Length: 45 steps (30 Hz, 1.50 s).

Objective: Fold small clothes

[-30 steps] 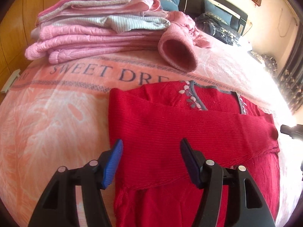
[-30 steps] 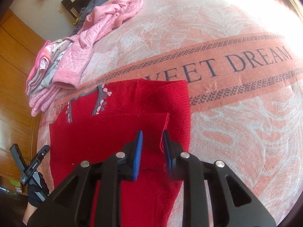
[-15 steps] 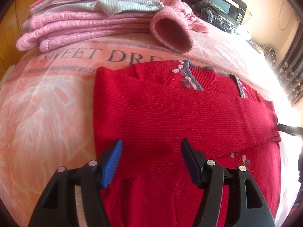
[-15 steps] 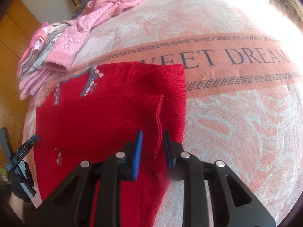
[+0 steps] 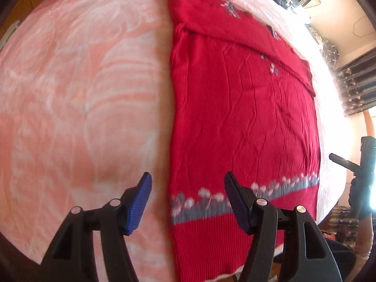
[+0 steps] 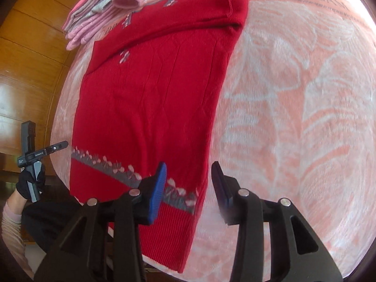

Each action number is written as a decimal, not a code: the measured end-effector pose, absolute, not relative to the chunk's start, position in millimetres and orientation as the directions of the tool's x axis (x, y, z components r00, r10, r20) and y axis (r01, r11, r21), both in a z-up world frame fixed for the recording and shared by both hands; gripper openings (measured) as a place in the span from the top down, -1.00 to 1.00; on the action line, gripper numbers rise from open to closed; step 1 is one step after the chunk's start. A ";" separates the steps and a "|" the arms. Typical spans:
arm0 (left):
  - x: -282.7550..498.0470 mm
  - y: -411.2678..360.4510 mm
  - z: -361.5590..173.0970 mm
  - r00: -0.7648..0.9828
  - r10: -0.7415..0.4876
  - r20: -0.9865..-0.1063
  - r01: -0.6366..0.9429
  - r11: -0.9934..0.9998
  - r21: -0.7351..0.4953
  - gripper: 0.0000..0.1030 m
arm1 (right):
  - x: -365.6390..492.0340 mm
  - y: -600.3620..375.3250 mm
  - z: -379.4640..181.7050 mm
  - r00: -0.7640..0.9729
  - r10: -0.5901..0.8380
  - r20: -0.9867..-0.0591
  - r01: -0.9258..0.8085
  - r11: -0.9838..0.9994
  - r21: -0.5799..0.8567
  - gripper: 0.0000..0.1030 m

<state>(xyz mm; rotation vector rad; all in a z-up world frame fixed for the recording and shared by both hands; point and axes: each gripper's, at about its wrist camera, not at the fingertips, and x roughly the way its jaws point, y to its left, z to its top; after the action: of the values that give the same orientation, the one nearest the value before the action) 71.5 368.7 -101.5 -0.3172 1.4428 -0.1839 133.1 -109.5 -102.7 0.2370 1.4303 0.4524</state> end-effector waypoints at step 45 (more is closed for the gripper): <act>6.7 357.2 -95.7 0.179 -0.644 -0.744 -0.117 0.737 -0.666 0.85 | 57.3 -110.6 -104.5 0.007 0.609 -0.793 -0.111 0.789 0.604 0.94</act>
<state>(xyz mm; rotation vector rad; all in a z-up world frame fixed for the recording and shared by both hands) 6.7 357.2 -95.7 -0.6912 1.3631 -0.4179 57.3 -110.6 -104.5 0.4268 1.4657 0.5899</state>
